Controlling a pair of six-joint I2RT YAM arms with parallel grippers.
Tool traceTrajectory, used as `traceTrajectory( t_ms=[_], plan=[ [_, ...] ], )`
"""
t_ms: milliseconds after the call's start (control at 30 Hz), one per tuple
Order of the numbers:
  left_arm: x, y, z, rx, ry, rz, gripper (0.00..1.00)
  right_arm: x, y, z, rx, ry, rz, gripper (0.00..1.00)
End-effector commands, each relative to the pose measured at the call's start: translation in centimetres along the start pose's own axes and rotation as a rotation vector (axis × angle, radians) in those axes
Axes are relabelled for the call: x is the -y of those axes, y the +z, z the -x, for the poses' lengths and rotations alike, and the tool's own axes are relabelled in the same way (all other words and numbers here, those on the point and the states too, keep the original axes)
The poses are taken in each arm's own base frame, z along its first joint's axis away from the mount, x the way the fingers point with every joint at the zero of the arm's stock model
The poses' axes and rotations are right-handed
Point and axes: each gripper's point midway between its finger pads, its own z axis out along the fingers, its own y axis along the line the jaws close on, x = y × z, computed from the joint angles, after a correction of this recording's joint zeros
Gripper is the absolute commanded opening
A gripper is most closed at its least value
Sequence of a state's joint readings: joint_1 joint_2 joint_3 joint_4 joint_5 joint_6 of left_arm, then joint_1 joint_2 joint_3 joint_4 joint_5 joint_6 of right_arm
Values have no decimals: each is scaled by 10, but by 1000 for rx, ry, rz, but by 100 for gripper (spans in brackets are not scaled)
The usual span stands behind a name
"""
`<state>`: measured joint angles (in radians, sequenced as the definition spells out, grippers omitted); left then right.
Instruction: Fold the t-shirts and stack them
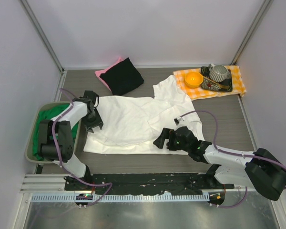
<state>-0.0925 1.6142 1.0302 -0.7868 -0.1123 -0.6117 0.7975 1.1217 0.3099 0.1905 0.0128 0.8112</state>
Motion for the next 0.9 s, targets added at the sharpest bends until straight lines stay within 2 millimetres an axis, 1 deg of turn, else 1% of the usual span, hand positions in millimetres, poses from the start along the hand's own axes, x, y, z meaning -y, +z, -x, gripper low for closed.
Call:
traceTrajectory(
  t_ms=[0,67,233,400,500,533,600,633,667,767,867],
  plan=[
    [-8,5,2,-17,19,38,44,2,1,-4,0,-2,4,99],
    [-10,9,2,-34,17,55,40,3,-1,-4,2,0,6,100],
    [-13,10,6,-26,12,69,40,3,-3,-5,7,3,14,100],
    [-15,12,4,-39,11,83,36,5,-2,-7,3,0,10,99],
    [-16,12,5,-34,9,84,25,1,-2,-11,-20,1,32,100],
    [-17,11,5,-33,9,85,17,1,-1,-11,-21,1,31,100],
    [-18,10,5,-31,9,86,12,1,-1,-11,-23,1,31,99],
    [-19,9,5,-28,8,88,5,1,-1,-11,-24,1,32,100],
    [-19,9,6,-25,6,90,0,1,-1,-11,-24,2,32,100],
    [-22,8,7,-23,0,97,0,0,-1,-11,-22,-2,32,100],
    [-25,3,12,-2,-11,99,0,1,-1,-11,-23,-3,29,100]
  ],
)
